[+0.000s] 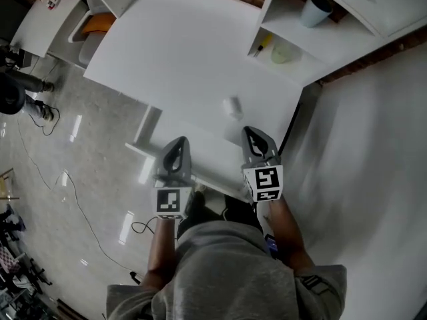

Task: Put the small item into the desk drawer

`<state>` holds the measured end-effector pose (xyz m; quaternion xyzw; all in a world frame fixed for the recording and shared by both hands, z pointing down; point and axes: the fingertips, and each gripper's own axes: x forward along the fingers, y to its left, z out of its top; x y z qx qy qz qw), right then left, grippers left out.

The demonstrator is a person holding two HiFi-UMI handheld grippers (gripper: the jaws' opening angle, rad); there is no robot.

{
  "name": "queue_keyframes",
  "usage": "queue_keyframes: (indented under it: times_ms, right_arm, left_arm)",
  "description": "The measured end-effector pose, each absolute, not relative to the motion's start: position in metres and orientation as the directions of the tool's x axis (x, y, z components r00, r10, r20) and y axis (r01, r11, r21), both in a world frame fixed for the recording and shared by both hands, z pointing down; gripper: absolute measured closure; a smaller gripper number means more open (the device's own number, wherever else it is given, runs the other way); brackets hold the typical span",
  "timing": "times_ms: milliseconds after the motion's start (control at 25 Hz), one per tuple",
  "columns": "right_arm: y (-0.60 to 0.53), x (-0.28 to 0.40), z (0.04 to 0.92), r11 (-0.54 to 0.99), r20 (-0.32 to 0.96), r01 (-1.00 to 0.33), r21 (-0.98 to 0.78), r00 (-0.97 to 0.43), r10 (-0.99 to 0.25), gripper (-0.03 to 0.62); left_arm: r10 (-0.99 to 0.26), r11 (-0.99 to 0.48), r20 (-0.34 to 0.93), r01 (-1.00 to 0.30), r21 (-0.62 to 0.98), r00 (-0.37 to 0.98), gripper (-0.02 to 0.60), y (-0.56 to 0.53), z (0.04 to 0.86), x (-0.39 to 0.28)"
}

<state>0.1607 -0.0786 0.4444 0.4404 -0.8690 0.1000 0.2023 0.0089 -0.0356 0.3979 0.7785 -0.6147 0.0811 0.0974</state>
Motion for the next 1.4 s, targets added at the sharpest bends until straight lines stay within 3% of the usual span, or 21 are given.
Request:
queue_keyframes:
  times_ms: [1000, 1080, 1400]
  right_arm:
    - [-0.156, 0.149, 0.572, 0.665, 0.622, -0.742, -0.085, -0.561, -0.547, 0.588]
    - [-0.158, 0.146, 0.579, 0.671, 0.636, -0.734, -0.105, -0.568, -0.522, 0.520]
    - [-0.168, 0.138, 0.610, 0.676, 0.691, -0.725, -0.128, -0.554, -0.464, 0.396]
  left_arm:
    - [-0.906, -0.089, 0.405, -0.991, 0.100, 0.123, 0.569, -0.081, 0.497, 0.010]
    - [-0.905, -0.074, 0.409, -0.991, 0.111, 0.114, 0.569, -0.083, 0.498, 0.010]
    - [-0.894, -0.061, 0.435, -0.991, 0.115, 0.105, 0.569, -0.083, 0.512, 0.010]
